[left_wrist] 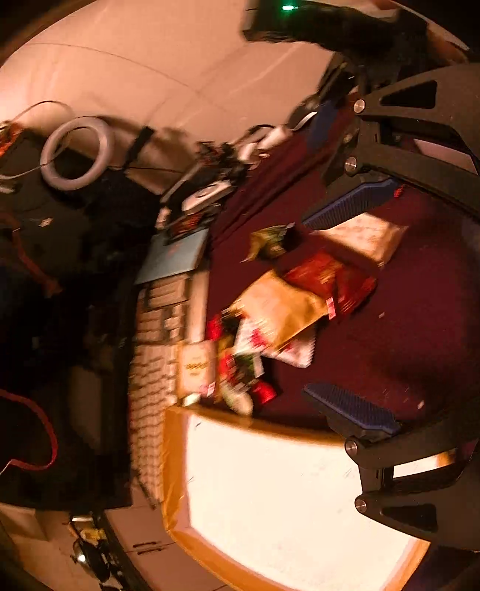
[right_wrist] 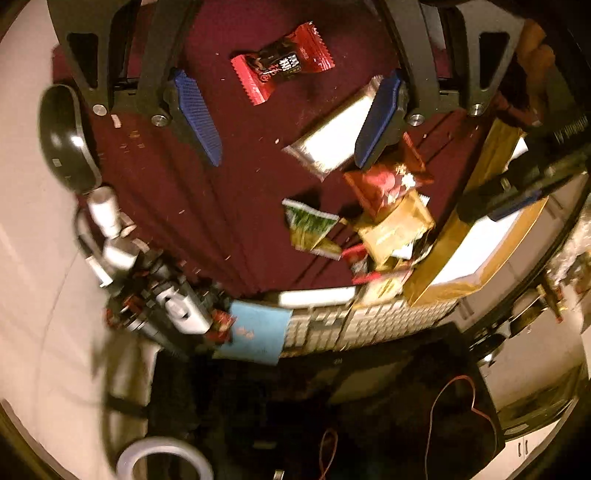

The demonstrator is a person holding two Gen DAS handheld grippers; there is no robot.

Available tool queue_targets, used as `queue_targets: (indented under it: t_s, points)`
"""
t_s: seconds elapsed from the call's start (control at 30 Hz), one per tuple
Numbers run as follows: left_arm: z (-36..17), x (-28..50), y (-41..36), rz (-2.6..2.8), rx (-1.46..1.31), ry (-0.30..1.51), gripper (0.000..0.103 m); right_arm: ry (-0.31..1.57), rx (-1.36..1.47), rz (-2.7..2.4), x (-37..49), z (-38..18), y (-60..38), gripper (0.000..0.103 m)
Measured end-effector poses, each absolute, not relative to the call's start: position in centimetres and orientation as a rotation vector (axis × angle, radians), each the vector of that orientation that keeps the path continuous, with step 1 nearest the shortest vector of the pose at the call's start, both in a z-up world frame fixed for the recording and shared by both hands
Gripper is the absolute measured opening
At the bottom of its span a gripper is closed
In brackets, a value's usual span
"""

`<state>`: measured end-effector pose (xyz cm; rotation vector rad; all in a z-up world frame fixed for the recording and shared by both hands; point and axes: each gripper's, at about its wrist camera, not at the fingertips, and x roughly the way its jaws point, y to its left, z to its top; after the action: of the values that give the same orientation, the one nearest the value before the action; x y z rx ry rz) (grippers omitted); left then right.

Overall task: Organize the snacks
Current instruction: 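Grasp the green seaweed packet with the right tool while the left grasps a red wrapper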

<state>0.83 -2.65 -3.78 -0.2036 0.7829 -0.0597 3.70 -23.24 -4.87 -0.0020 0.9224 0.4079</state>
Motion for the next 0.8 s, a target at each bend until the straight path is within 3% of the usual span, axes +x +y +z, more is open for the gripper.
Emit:
queue_targets:
  t_s: [0.33, 0.43, 0.5, 0.63, 0.73, 0.8]
  points:
    - [-4.5, 1.9, -6.4, -0.133, -0.018, 0.753, 0.082, 0.875, 0.021, 0.533, 8.1, -5.5, -23.3, 0.069]
    - [-5.2, 3.2, -6.8, -0.140, 0.001, 0.784, 0.066, 0.934, 0.075, 0.588, 10.8, -5.7, -22.4, 0.070]
    - [-6.0, 3.8, -6.8, -0.145, -0.004, 0.826, 0.049, 0.957, 0.083, 0.610, 12.0, -5.8, -21.5, 0.068]
    - [-7.0, 3.4, -6.5, -0.167, -0.039, 0.848, 0.049, 1.039, 0.043, 0.557, 13.9, -7.3, -19.8, 0.065]
    - [-7.6, 3.1, -6.7, -0.170, -0.036, 0.850, 0.049, 1.125, 0.050, 0.554, 15.0, -9.4, -19.0, 0.048]
    - [-8.0, 3.1, -7.1, -0.160, -0.016, 0.857, 0.030, 1.102, 0.044, 0.546, 14.8, -9.2, -19.0, 0.045]
